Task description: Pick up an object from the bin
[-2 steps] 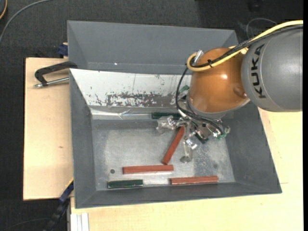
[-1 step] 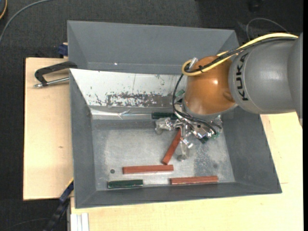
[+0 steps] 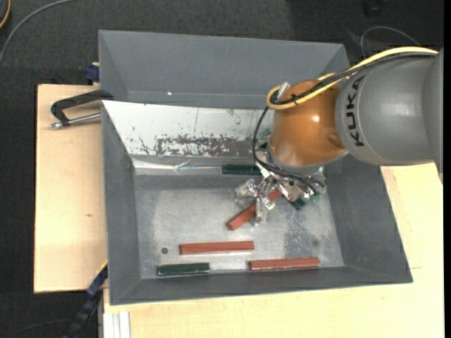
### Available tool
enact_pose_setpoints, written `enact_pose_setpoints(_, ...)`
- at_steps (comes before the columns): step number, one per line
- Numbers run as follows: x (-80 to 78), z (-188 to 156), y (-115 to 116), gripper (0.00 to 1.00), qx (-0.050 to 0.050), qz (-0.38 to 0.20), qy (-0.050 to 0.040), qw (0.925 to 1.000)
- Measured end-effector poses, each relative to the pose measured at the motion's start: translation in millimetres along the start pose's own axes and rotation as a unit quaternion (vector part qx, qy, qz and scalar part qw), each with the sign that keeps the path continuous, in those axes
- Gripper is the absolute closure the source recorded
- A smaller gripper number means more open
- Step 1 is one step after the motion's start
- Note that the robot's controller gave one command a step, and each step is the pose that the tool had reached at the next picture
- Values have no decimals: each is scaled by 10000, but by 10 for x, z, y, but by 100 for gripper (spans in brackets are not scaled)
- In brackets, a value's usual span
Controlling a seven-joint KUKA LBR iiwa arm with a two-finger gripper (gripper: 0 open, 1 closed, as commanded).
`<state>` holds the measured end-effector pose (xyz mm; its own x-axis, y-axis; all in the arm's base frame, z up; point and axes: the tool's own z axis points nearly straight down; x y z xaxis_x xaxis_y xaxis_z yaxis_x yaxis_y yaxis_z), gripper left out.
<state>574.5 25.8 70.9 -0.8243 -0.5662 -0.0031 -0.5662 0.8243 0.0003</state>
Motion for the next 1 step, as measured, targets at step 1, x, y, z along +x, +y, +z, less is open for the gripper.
enact_pose_setpoints(1,34,-1498,213,100,33,-194,-55,9998)
